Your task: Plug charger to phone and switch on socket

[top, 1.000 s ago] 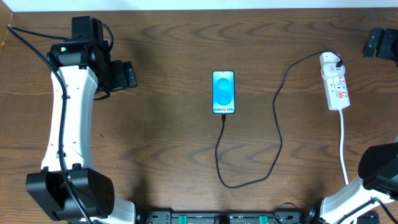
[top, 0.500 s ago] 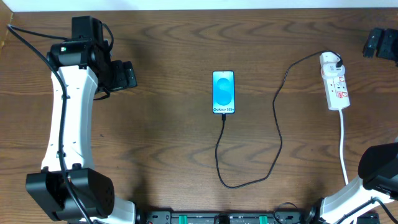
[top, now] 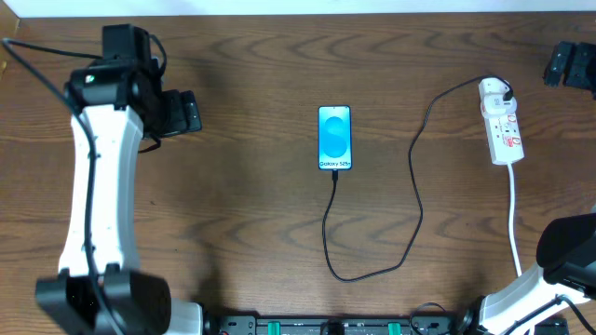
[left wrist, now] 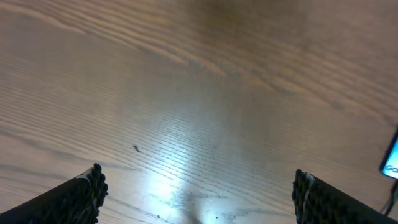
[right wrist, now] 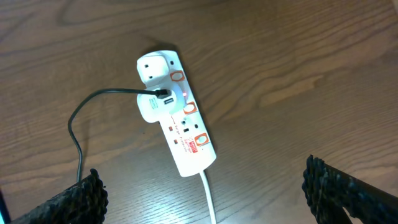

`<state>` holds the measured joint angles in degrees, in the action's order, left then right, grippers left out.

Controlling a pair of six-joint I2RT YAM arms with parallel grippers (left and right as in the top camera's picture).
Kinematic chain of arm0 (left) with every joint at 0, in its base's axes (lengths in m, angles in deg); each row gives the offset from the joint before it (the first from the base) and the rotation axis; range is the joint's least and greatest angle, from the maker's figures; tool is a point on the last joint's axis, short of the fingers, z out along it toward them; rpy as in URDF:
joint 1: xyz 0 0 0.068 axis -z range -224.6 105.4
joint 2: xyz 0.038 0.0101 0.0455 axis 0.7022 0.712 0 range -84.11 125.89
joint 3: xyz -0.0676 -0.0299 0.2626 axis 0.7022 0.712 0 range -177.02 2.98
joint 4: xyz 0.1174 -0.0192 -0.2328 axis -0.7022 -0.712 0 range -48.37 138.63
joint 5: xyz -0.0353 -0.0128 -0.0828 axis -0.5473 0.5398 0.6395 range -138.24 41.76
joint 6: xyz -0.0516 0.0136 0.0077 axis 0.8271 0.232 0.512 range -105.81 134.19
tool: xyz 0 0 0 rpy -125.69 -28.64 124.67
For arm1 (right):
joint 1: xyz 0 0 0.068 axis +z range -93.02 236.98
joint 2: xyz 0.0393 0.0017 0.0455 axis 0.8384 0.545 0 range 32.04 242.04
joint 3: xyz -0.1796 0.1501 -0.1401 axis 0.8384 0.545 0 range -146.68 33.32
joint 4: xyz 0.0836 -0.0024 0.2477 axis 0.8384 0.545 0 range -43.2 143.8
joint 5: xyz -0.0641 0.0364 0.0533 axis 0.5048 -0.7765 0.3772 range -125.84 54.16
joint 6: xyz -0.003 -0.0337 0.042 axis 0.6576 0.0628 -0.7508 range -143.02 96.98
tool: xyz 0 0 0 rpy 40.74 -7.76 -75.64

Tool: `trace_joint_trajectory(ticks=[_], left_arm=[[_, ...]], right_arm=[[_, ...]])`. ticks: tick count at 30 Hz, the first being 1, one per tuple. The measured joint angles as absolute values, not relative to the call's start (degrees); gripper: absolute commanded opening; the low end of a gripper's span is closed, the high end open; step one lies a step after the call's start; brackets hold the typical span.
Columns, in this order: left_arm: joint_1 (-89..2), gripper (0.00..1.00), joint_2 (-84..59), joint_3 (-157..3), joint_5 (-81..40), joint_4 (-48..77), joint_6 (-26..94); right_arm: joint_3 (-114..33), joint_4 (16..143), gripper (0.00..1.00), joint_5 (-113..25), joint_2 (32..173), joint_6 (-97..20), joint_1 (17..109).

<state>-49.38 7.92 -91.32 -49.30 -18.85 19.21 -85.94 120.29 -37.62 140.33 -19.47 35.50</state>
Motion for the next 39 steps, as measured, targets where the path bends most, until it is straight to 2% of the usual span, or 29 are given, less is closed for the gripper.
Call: trace_joint_trajectory(ticks=[6, 13, 17, 24, 28, 31, 39], left_arm=[[-49.2, 0.97, -3.0, -90.8, -50.0, -17.5, 18.8], [-47.8, 0.97, -17.8, -79.5, -49.2, 0.2, 18.7], [-47.8, 0.97, -27.1, -67.5, -46.0, 16.8, 18.7], [-47.8, 0.97, -43.4, -40.2, -37.5, 59.9, 18.6], [-47.8, 0.97, -51.7, -25.2, -35.0, 77.6, 18.6], [-47.8, 0.97, -57.6, -16.7, -34.7, 82.8, 18.6], [-47.8, 0.97, -70.1, -6.5, -36.0, 83.1, 18.6]], right_arm=[[-85.9, 120.3, 0.99, -37.6, 140.3, -19.5, 35.5], [-85.9, 120.3, 0.99, -37.6, 140.3, -19.5, 35.5], [-85.9, 120.3, 0.99, -37.7, 140.3, -19.5, 35.5], [-85.9, 120.3, 0.99, -37.8, 140.3, -19.5, 35.5], [-85.9, 120.3, 0.99, -37.7, 140.3, -19.5, 35.5], [-85.9, 120.3, 0.99, -37.7, 140.3, -19.5, 35.5], [-85.9, 120.3, 0.99, -37.7, 140.3, -19.5, 35.5]])
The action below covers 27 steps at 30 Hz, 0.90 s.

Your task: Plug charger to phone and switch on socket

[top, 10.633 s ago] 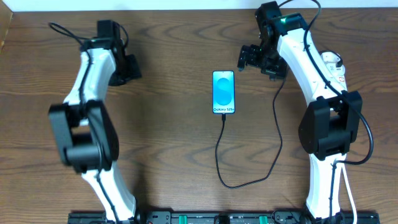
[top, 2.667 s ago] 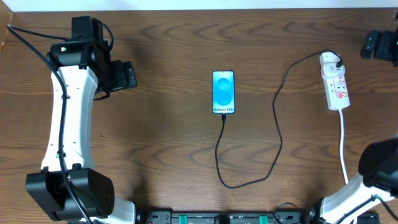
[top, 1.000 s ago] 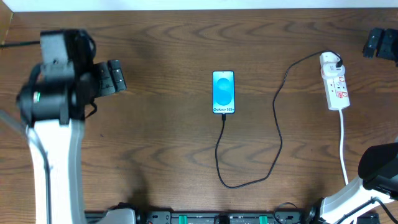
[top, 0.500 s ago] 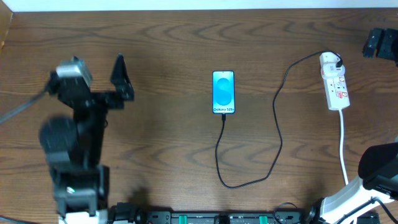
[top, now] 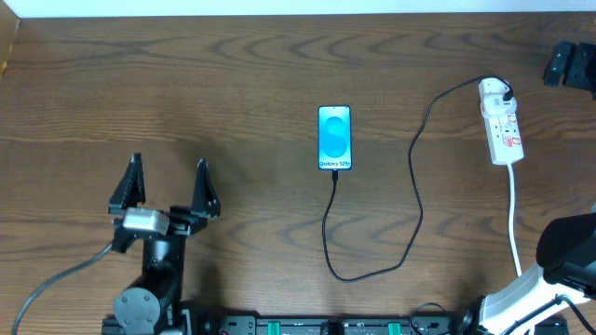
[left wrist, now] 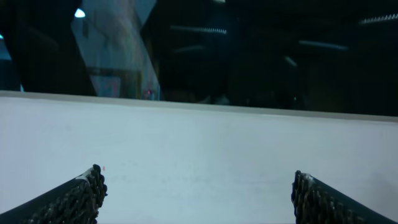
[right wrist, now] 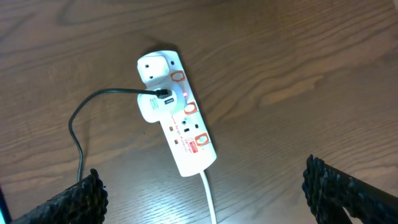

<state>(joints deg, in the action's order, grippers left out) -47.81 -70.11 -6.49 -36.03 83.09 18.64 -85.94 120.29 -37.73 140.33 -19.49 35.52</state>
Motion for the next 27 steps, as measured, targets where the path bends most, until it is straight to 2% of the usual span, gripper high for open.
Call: trace_joint_trajectory(ticks=[7, 13, 23, 27], left_arm=[[-47.8, 0.97, -77.3, 1.5, -36.6, 82.6, 18.6], [-47.9, 0.97, -83.1, 2.6, -37.5, 70.5, 18.6], [-48.6, 0.97, -83.5, 2.6, -38.7, 49.6, 18.6], [-48.6, 0.97, -83.5, 2.3, -40.1, 47.9, 18.6]], right_arm=[[-85.9, 120.3, 0.99, -37.7, 140.3, -19.5, 35.5], [-85.9, 120.3, 0.99, -37.7, 140.3, -19.5, 35.5], [-85.9, 120.3, 0.99, -37.7, 140.3, -19.5, 35.5], [-85.9, 120.3, 0.99, -37.7, 140.3, -19.5, 35.5]])
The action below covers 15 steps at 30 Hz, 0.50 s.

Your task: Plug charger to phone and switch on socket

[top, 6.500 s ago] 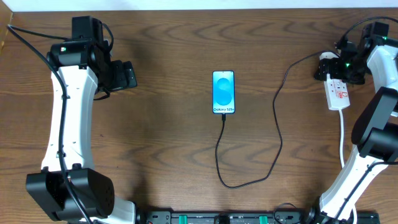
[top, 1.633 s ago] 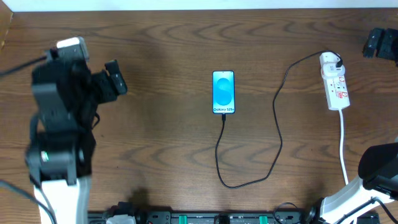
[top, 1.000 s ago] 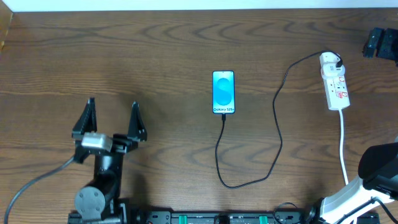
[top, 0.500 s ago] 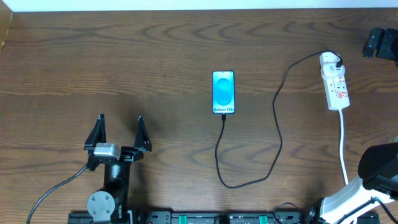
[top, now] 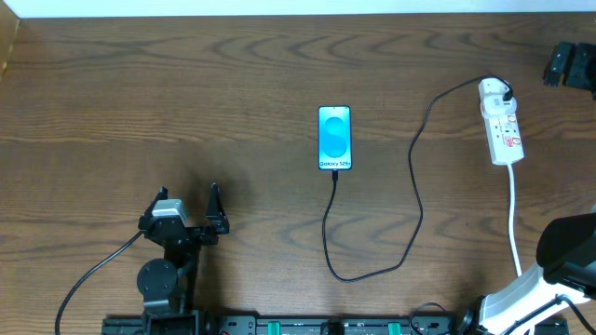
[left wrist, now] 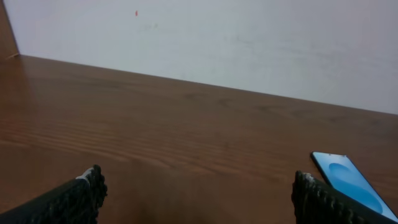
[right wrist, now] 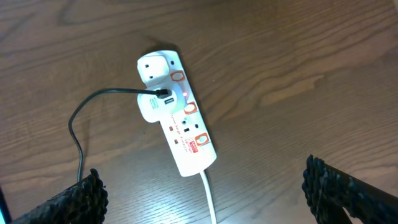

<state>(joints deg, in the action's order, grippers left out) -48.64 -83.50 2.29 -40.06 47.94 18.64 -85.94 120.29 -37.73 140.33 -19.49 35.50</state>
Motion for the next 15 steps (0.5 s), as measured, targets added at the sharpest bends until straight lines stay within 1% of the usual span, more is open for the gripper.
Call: trace_joint_trajectory(ticks=[15], left_arm=[[-48.6, 0.97, -83.5, 2.2, -40.9, 47.8, 18.6]], right_arm=[[-85.9, 120.3, 0.99, -37.7, 140.3, -19.5, 35.5]])
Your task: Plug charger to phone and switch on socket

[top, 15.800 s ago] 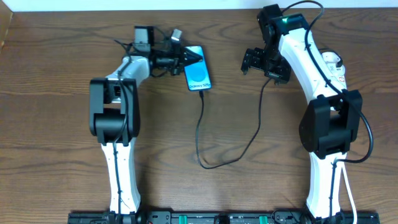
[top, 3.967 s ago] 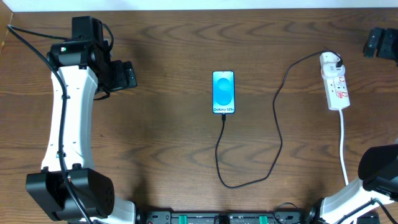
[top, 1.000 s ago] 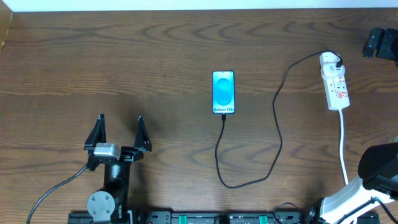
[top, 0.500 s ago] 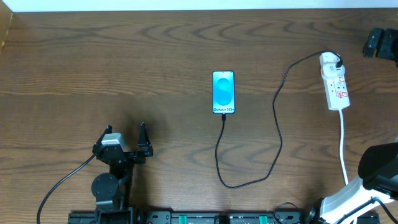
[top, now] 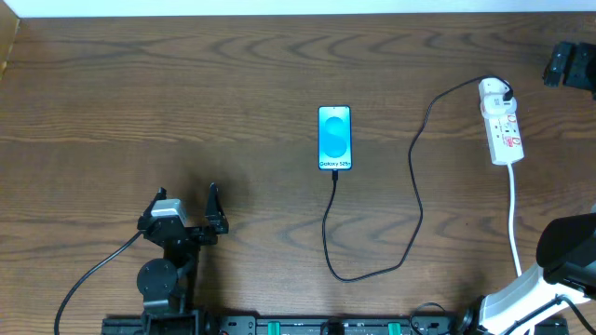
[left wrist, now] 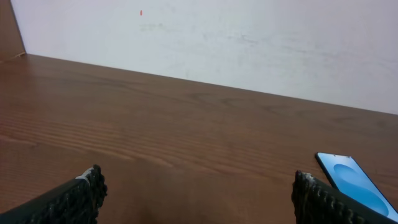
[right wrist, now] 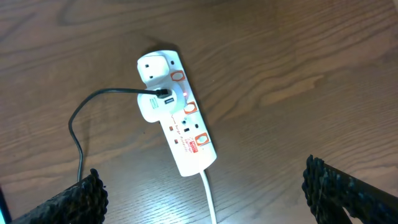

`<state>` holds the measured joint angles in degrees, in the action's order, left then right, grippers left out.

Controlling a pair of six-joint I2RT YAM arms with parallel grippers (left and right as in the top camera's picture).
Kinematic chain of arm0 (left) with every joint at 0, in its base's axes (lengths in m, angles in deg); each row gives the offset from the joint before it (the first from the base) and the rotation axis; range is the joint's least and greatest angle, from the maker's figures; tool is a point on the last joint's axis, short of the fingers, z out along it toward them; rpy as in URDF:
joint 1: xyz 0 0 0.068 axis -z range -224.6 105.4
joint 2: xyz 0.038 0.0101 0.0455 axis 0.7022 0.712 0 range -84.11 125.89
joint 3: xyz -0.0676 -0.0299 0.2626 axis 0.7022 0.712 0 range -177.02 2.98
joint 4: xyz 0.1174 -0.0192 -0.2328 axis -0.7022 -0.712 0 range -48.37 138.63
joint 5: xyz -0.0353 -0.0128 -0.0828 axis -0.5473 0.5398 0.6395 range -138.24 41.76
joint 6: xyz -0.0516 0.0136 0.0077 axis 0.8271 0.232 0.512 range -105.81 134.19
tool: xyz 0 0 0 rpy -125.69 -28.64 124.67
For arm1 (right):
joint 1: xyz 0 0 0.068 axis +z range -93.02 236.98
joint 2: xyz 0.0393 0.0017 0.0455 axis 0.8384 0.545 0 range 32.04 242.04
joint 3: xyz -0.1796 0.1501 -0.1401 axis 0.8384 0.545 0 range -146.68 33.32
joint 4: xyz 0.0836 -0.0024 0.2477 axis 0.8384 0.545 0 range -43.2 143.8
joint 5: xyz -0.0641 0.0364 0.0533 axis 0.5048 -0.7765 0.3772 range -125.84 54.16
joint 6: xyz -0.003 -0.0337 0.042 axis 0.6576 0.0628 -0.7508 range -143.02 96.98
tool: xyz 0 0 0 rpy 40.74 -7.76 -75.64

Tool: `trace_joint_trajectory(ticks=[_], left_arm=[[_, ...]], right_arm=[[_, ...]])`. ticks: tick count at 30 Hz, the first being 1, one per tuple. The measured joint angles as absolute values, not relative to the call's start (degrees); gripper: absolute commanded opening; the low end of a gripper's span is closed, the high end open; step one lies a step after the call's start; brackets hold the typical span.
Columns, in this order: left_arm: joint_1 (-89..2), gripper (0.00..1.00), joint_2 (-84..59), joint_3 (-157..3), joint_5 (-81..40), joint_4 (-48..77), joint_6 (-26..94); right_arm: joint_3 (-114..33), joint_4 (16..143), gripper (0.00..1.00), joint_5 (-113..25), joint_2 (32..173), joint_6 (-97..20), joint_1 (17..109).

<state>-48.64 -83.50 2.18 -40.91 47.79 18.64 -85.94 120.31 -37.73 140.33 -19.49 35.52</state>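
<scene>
The phone lies face up mid-table, its screen lit blue; in the left wrist view the phone shows at the right edge. A black cable runs from its near end in a loop to a white charger in the white power strip. The switch beside the charger glows red. My left gripper is open and empty, folded low at the front left. My right gripper hangs open and empty above the strip, at the far right.
The strip's white lead runs down the right side toward the front edge. A white wall stands behind the wooden table. The right arm's base sits at the front right corner.
The left wrist view has shifted very slightly. Phone, cable, power strip and right gripper stand as they did.
At first my left arm reached over the far left of the table, gripper open and facing the wood. Then it was drawn back to the front left, pointing upward. Later it sat folded low, looking across toward the phone. The right gripper stayed open above the strip throughout.
</scene>
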Motion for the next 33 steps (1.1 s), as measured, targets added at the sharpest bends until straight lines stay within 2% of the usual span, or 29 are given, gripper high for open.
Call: trace_joint_trajectory(ticks=[33], left_arm=[[-48.6, 0.97, -83.5, 2.2, -40.9, 47.8, 18.6]], right_arm=[[-85.9, 120.3, 0.99, -36.7, 140.3, -19.4, 35.5]])
